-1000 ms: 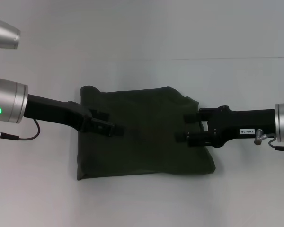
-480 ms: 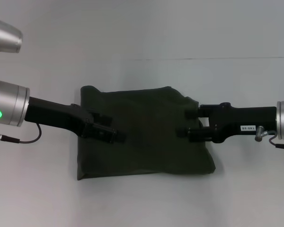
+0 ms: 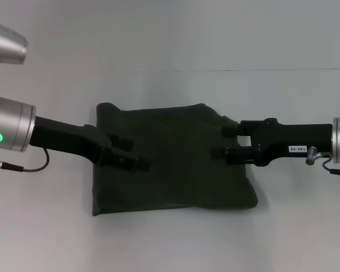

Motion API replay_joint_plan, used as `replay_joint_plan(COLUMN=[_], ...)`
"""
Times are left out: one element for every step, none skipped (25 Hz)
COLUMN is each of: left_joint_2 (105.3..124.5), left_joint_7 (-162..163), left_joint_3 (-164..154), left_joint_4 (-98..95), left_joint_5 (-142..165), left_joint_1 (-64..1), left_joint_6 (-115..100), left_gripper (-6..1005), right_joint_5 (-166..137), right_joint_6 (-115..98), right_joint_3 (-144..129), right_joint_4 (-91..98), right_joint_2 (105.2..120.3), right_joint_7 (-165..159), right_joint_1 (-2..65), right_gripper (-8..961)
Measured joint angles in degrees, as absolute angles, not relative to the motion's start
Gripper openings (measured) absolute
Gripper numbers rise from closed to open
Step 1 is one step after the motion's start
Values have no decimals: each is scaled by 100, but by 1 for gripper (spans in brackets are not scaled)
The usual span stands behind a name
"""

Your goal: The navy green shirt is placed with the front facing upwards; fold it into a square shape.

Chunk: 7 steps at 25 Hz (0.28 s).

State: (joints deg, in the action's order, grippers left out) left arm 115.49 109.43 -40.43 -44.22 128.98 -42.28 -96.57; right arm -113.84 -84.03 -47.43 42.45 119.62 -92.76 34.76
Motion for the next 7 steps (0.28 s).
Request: replay_joint_plan(left_joint_2=[11549,11549,11549,11549,11549,11549,11549], left_joint_7=[10944,10944,10944,10944,10944,10945,10944], left_joint_3=[-4043,-4043,-4043,-4043,-4043,-4043,-4043], left_joint_4=[-4422,-4421,-4422,-4422,-4421,-4421,-4421], left_joint_5=[12900,12901,12901,12902,12902,12902,12902], left_joint_1=[-4228,-4227,-4227,-4227,-4227,-4227,-4227], left_joint_6=[-9655,-9654,-9653,-9653,-9652,-9652,-9652], left_gripper=[947,947,947,947,947,947,947], right_joint_5=[-11384,-11383,-11383,-11382,-11382,-11381,-11382], right_joint_6=[-8403,-8403,-8403,-8403,-8403,-8403,-8403], right_joint_3=[-4739,-4736,-4736,-4736,-4736,-4736,-4736], right_joint_4=[4245,4245,4245,4245,4245,4245,4245], right_joint_2=[11962,11962,11962,11961,11962,11962,11961], right_joint_7=[-9277,-9277,-9278,-9278,-9277,-9275,-9272], right_joint_1=[3475,3473,3470,3470,3470,3470,3470], right_gripper=[759,759,759,759,759,759,759])
